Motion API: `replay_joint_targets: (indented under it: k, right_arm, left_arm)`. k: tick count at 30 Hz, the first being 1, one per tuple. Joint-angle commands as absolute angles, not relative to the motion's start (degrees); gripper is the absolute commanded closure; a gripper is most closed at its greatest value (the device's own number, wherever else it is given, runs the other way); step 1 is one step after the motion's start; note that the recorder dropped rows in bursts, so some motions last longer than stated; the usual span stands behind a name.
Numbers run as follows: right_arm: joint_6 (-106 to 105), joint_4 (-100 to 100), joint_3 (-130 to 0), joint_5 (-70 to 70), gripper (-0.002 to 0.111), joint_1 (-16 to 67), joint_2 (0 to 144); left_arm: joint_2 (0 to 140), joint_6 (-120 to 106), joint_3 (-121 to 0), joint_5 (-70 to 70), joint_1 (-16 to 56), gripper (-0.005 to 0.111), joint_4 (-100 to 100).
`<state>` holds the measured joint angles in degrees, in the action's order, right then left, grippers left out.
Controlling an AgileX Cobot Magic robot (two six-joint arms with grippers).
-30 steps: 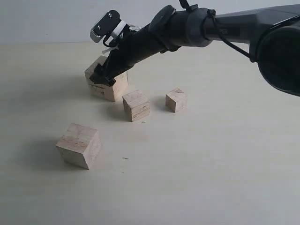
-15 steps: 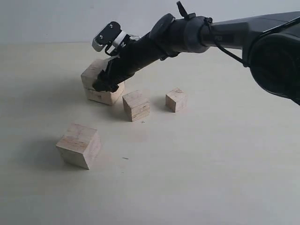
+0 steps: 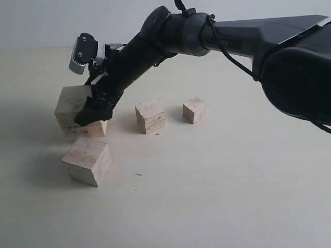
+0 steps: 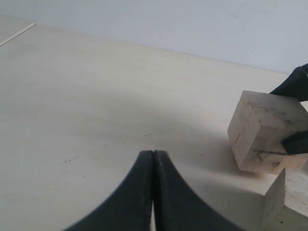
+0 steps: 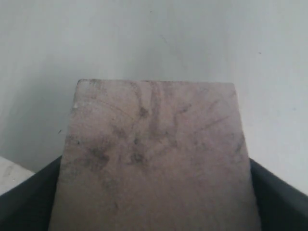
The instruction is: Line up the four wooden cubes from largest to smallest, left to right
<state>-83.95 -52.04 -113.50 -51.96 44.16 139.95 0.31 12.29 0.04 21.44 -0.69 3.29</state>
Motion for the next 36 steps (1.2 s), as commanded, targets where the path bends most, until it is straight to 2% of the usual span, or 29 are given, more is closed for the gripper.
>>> replay_joint_targets:
  k: [1,6,13,16,20,28,31,36]
  right_arm:
    - [-83.25,-48.86,-114.30,-51.44,0.108,44.88,139.31]
    - [-76.41,-47.41,-114.21,-46.97,0.108,44.97,139.55]
    - [-76.41,-45.43,-114.21,-48.28,0.108,44.97,140.98]
    - [-76.97,-45.43,-114.21,-48.28,0.104,44.97,140.98]
    - [-76.97,-43.56,-114.21,-48.28,0.086,44.86,140.98]
    - [-76.86,-43.54,-114.21,-49.25,0.025,44.86,140.86]
    - [-76.33,-43.95,-114.21,-49.24,0.015,44.86,140.26]
    - [-75.48,-44.08,-114.21,-49.16,0.013,44.86,138.05]
  left_arm:
    - [0.00,12.50,0.00,21.16,-0.43,0.107,3.24]
    - [0.00,12.50,0.00,21.16,-0.43,0.107,3.24]
    - [0.00,12.50,0.00,21.16,-0.43,0.107,3.24]
    - [0.00,12.50,0.00,21.16,-0.43,0.107,3.24]
    - [0.00,12.50,0.00,21.16,-0.43,0.107,3.24]
    - [0.00,12.50,0.00,21.16,-0.43,0.107,3.24]
    - [0.00,12.50,0.00,21.16,-0.43,0.107,3.24]
    - [0.00,12.50,0.00,21.16,-0.43,0.107,3.24]
